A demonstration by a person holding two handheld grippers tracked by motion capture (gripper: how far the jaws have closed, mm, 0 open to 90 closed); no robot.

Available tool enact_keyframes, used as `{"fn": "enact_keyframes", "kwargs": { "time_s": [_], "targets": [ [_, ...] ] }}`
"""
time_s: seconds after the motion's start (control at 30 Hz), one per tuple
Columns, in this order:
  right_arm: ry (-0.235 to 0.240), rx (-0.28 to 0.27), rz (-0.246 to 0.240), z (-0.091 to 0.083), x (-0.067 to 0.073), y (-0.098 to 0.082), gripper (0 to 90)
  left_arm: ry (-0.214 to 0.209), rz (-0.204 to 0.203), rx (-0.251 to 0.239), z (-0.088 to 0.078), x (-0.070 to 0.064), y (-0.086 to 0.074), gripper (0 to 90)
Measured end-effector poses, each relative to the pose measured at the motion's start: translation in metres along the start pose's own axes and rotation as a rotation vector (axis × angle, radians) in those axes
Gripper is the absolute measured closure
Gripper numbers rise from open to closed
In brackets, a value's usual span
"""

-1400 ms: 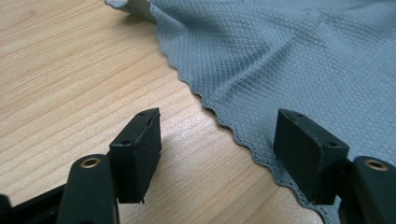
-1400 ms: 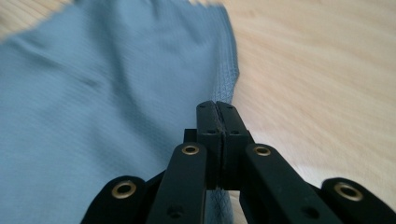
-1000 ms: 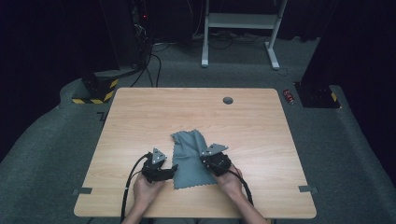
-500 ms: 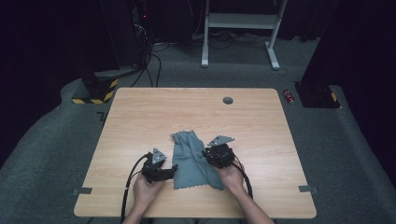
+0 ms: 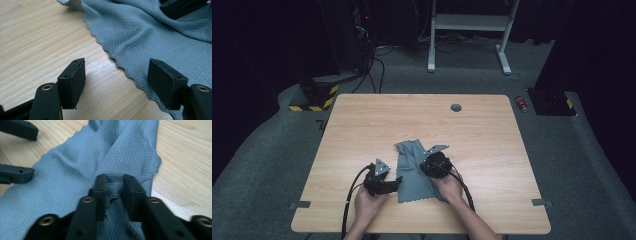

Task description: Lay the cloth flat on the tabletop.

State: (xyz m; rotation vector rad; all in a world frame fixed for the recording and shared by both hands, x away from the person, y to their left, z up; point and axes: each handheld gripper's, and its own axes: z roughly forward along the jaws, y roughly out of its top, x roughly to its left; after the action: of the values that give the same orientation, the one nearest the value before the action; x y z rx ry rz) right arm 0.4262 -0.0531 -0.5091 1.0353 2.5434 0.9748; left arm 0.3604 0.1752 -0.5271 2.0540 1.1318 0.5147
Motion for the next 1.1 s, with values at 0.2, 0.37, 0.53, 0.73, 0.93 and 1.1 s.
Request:
{"fn": "enact_keyframes", "kwargs": {
  "time_s": [0.2, 0.37, 0.53, 0.73, 0.93, 1.1],
  "targets": [
    [-0.022, -0.013, -0.034, -0.004, 0.000, 0.001, 86.9, 0.000, -0.001, 0.000, 0.000, 0.000, 0.000, 31.5],
    [-0.039, -0.047, -0.044, -0.016, -0.001, 0.003, 85.9, 0.001, -0.002, 0.000, 0.000, 0.000, 0.000, 31.5],
    [-0.064, -0.055, -0.026, -0.026, -0.010, 0.003, 87.8, 0.003, 0.000, -0.001, 0.000, 0.000, 0.000, 31.4],
    [-0.094, -0.063, -0.012, -0.033, -0.023, -0.001, 89.3, 0.004, 0.000, -0.001, 0.000, 0.000, 0.000, 31.3],
    [-0.161, -0.077, 0.031, -0.045, -0.046, -0.005, 89.3, 0.003, 0.000, -0.001, 0.000, 0.000, 0.000, 31.3],
    [-0.222, -0.097, 0.079, -0.058, -0.065, -0.006, 89.2, 0.004, 0.000, -0.001, 0.000, 0.000, 0.000, 31.3]
  ]
}}
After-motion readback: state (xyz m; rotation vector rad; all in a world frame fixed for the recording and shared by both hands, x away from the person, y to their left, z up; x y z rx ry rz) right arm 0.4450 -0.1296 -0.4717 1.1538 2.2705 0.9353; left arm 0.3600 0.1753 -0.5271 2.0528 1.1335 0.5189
